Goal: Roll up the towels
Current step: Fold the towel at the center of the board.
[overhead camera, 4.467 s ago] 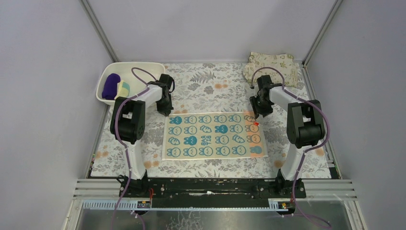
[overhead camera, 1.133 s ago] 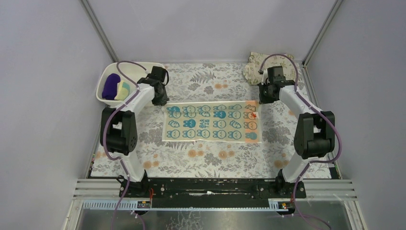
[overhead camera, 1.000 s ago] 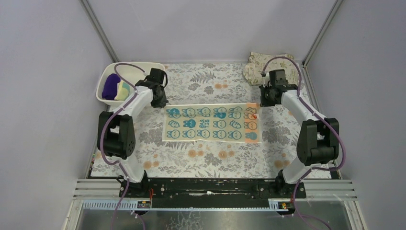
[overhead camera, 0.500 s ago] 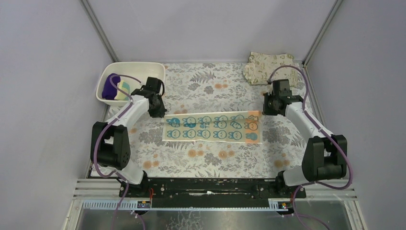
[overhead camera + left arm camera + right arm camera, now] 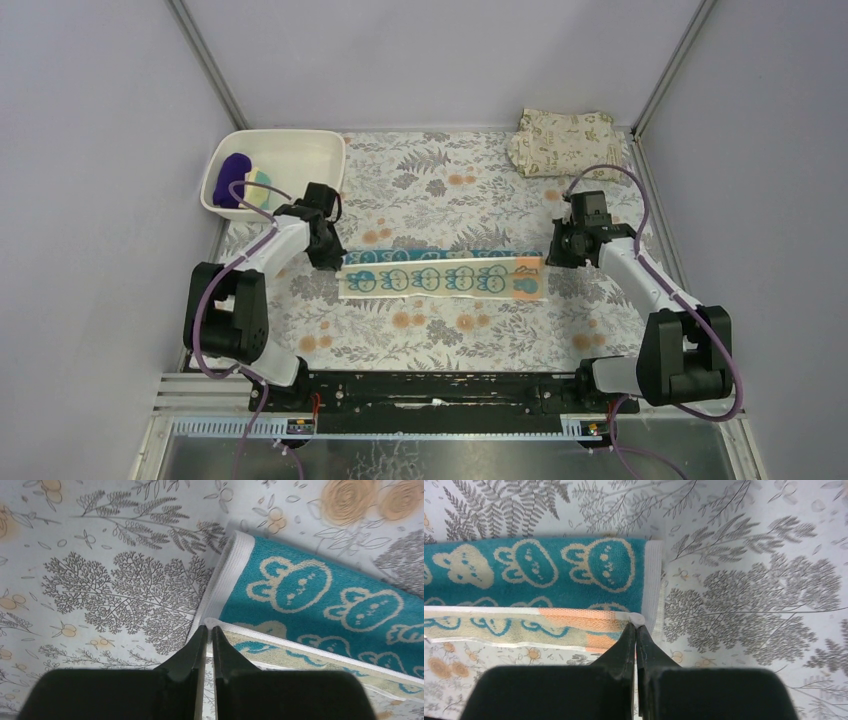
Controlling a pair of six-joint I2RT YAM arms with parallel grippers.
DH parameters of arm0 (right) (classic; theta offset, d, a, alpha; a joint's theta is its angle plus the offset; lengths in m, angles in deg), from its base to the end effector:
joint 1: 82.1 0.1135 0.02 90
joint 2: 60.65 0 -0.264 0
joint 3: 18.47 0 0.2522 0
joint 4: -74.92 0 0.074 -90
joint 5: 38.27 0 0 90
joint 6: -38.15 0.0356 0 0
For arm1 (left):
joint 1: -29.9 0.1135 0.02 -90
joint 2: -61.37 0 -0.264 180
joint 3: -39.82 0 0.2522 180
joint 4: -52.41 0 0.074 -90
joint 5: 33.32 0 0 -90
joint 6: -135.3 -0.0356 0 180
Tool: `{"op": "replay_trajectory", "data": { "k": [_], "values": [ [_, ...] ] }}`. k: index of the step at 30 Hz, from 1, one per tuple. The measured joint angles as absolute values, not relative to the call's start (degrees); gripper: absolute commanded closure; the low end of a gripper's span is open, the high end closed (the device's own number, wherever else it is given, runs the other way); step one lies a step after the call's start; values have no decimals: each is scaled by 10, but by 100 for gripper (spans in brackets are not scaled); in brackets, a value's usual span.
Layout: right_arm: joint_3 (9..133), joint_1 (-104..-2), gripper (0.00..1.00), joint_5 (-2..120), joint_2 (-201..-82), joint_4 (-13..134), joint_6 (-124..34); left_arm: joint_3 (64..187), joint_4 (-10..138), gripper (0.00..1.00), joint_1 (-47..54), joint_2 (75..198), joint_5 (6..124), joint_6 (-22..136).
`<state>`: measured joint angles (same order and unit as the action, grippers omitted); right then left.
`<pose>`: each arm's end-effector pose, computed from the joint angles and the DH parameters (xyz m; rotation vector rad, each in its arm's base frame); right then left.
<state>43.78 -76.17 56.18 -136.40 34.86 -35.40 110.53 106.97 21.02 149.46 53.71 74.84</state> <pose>0.2636 0.0302 0.2224 0.1990 2.5127 0.2571 0.2827 -0.0423 0.1979 -0.5182 2.7781 -0.0786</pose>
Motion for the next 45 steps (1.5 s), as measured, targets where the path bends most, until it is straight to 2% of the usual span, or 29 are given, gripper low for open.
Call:
{"op": "replay_trajectory", "data": {
  "k": [12,18,22,25,27,32,38,45],
  "values": [
    [374,-762,95,578,-1400,365,-290,1068,1064,98,211,1509,537,774],
    [369,-763,82,584,-1405,366,-276,1062,1063,80,211,1517,536,781],
    [368,-763,72,585,-1400,365,-274,1052,1065,74,212,1506,537,787],
    [368,-764,63,588,-1384,362,-274,1046,1069,68,214,1480,537,792],
    [368,-765,59,591,-1364,361,-274,1043,1070,59,214,1454,537,794],
    [367,-765,45,609,-1318,347,-272,1024,1076,51,214,1383,542,808],
    [366,-765,31,598,-1264,314,-264,1004,1105,44,214,1314,546,836],
    [367,-765,30,607,-1232,314,-262,1032,1111,44,214,1315,560,842]
  ]
}}
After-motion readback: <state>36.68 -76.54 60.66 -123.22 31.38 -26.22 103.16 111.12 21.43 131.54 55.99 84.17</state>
